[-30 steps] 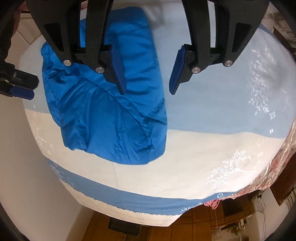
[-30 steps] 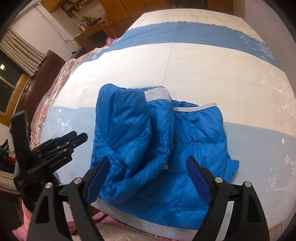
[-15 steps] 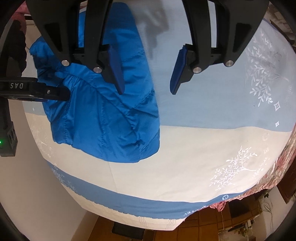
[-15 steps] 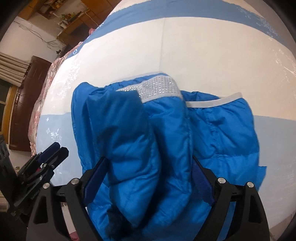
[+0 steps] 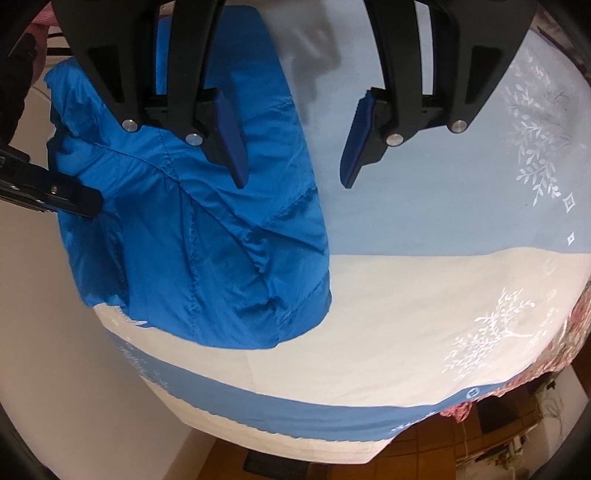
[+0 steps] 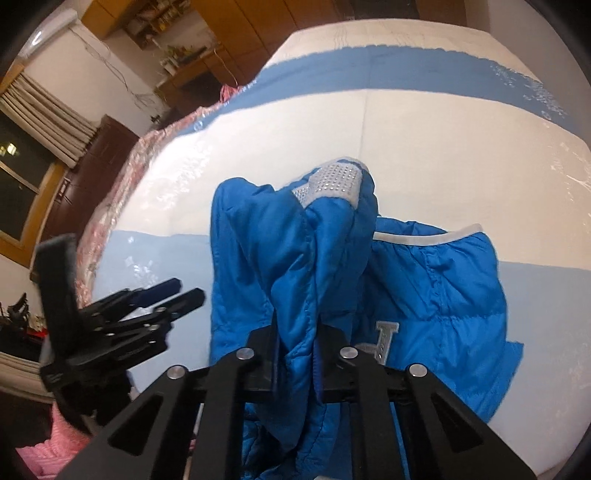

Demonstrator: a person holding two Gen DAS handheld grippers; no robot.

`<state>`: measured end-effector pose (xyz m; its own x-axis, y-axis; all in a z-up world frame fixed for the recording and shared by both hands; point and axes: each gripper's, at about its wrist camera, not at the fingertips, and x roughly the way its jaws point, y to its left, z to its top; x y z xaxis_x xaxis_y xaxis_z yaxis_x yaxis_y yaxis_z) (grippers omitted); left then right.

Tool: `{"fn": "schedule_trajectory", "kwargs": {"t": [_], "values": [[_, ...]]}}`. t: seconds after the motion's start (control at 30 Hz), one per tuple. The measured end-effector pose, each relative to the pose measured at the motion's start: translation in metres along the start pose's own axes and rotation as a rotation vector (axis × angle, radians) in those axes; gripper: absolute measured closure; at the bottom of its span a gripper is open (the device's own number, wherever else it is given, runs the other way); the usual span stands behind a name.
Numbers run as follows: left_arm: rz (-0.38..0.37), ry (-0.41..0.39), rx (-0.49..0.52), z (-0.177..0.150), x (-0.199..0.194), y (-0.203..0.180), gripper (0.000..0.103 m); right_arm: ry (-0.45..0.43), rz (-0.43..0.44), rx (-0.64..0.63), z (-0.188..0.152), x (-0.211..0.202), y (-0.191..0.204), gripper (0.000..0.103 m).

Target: Fold large clothes

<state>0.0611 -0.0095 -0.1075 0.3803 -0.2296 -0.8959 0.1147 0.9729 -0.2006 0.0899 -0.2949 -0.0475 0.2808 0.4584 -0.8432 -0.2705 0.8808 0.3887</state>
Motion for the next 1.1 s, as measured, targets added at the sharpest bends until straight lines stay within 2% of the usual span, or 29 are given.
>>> {"fn": "schedule_trajectory", "kwargs": {"t": [0.23,0.47,0.7,0.83,1.1], "values": [[-0.044,-0.015,0.064,-0.004,-0.009,-0.040,0.052,-0.067,-0.009,0.067,-0.019,-0.045,-0.035,0.091],[-0.074,0.006,0.134,-0.015,-0.004,-0.085,0.052,-0.101,-0.053,0.137,-0.028,-0.063,-0.067,0.091],[-0.049,0.045,0.161,-0.026,0.014,-0.112,0.052,-0.055,-0.062,0.187,-0.043,-0.046,-0.102,0.091],[-0.053,0.070,0.136,-0.031,0.026,-0.115,0.051,-0.016,-0.058,0.224,-0.050,-0.025,-0.128,0.089],[-0.025,0.069,0.118,-0.032,0.039,-0.114,0.047,0.028,-0.094,0.213,-0.054,0.004,-0.135,0.087]]}}
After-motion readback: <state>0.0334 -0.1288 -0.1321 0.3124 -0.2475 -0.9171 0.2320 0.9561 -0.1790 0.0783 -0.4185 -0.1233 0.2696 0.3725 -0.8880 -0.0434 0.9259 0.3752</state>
